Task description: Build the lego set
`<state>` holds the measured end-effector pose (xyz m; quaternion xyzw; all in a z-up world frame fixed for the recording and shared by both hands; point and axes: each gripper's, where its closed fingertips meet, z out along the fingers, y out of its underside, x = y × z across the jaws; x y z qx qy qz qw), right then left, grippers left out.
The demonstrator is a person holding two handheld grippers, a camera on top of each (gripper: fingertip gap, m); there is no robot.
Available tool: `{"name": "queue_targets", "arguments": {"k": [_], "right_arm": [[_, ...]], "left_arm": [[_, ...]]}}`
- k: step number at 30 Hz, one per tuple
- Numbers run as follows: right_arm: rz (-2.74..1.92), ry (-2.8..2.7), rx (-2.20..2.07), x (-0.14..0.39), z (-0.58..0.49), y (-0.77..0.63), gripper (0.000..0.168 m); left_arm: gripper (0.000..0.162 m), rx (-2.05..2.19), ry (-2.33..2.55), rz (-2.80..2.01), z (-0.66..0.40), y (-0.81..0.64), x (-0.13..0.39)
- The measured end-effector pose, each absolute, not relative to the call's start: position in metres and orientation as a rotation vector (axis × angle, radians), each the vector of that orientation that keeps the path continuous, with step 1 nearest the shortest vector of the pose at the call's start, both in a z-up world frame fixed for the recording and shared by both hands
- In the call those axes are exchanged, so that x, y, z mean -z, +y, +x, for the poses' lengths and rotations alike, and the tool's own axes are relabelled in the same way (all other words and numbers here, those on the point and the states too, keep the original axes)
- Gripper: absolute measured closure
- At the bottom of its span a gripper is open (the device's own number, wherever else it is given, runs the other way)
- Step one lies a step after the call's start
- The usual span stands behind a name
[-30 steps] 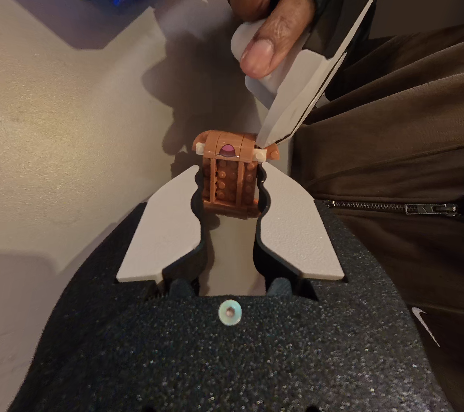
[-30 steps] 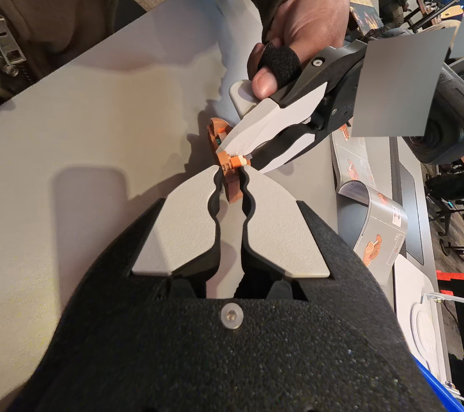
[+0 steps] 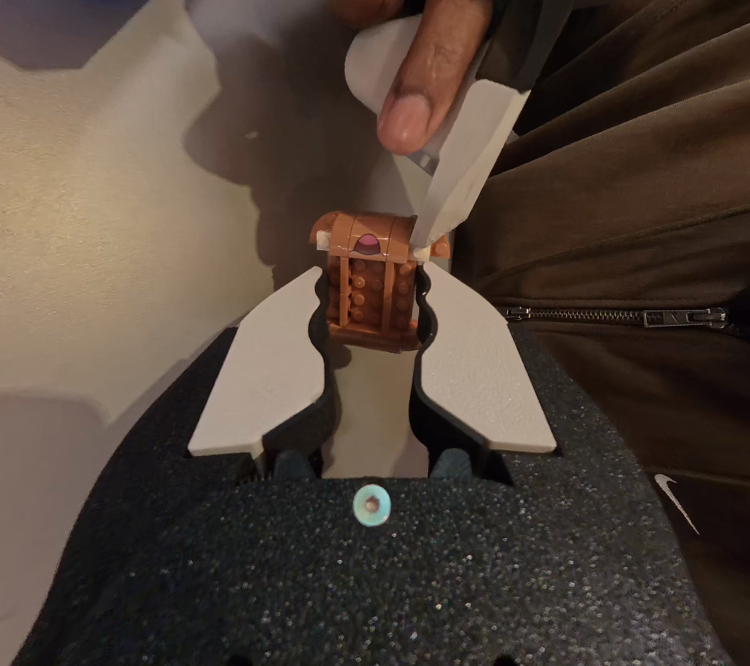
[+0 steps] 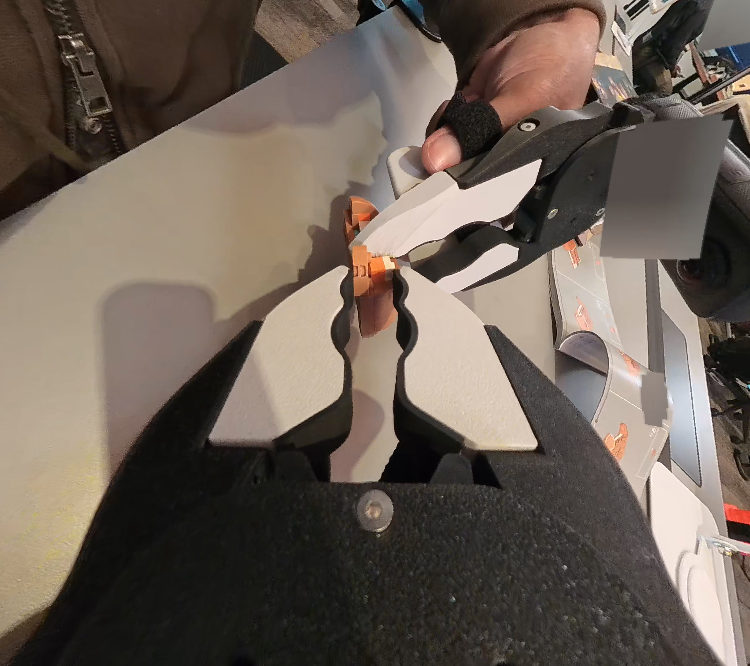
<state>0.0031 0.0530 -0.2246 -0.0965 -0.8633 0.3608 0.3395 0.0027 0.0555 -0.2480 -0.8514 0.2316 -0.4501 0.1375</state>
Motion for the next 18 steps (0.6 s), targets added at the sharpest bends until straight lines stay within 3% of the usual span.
{"name": "queue_targets", "arguments": {"k": [18], "right_arm": [[-0.243, -2.267, -0.950, 0.2185, 0.0099, 0.0550, 0.153]], "left_arm": [[0.122, 1.327, 0.668, -2.455, 0.0096, 0.0549, 0.2422]]}}
